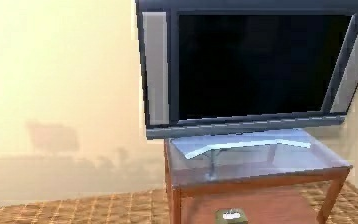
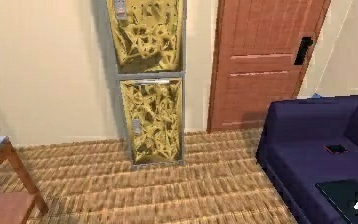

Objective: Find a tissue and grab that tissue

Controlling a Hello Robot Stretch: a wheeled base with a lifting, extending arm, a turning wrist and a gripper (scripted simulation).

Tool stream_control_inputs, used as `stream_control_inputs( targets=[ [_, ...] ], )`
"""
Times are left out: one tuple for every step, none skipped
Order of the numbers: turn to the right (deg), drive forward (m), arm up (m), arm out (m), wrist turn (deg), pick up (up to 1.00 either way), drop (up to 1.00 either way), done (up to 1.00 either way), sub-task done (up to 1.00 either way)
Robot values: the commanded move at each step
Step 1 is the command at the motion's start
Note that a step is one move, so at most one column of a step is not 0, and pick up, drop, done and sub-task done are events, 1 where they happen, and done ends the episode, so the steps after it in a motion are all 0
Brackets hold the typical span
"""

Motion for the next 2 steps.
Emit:
stream_control_inputs(
  targets=[
    [0.0, 0.30, 0.00, 0.00, 0.0, 0.00, 0.00, 0.00, 0.00],
    [-45.0, 0.00, 0.00, 0.00, 0.0, 0.00, 0.00, 0.00, 0.00]
  ],
)
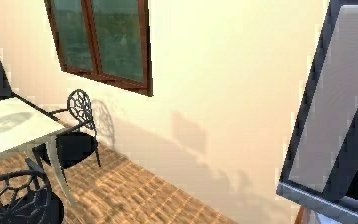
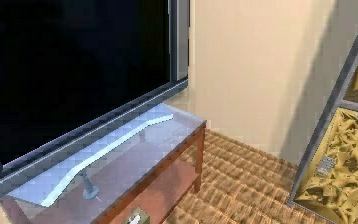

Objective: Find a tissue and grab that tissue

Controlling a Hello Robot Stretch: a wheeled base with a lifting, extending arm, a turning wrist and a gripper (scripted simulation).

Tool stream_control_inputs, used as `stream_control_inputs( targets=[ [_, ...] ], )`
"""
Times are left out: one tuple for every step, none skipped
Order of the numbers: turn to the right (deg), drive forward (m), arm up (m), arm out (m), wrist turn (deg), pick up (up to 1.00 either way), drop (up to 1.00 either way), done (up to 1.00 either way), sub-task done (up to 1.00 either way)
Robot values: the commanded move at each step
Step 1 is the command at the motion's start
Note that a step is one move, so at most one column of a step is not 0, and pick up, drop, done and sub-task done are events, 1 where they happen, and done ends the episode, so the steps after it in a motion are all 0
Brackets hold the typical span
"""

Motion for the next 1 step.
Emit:
stream_control_inputs(
  targets=[
    [-15.0, 0.00, 0.00, 0.00, 0.0, 0.00, 0.00, 0.00, 0.00]
  ],
)
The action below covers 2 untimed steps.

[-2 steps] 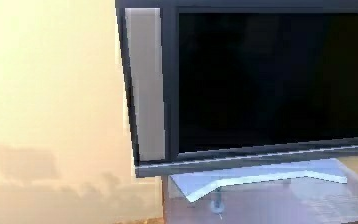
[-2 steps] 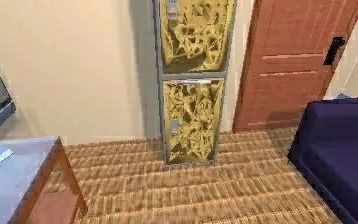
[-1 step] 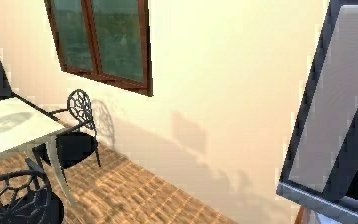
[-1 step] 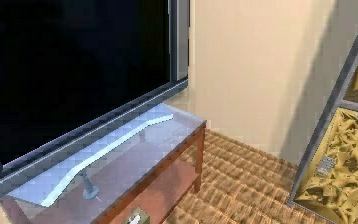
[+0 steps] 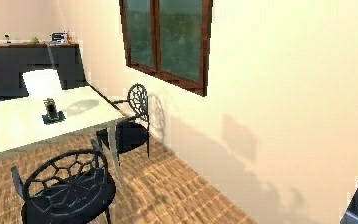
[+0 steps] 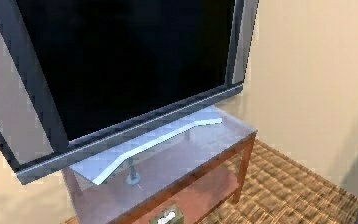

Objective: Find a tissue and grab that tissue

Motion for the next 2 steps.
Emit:
stream_control_inputs(
  targets=[
    [0.0, 0.00, 0.32, 0.00, 0.0, 0.00, 0.00, 0.00, 0.00],
    [0.0, 0.00, 0.00, 0.30, 0.0, 0.00, 0.00, 0.00, 0.00]
  ],
)
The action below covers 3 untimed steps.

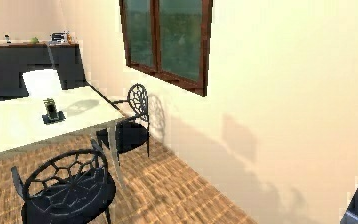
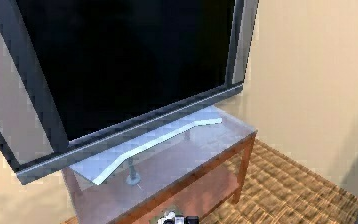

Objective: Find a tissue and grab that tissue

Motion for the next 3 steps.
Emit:
stream_control_inputs(
  targets=[
    [0.0, 0.00, 0.00, 0.00, 45.0, 0.00, 0.00, 0.00, 0.00],
    [0.0, 0.00, 0.00, 0.00, 45.0, 0.00, 0.00, 0.00, 0.00],
    [0.0, 0.00, 0.00, 0.00, 45.0, 0.00, 0.00, 0.00, 0.00]
  ],
)
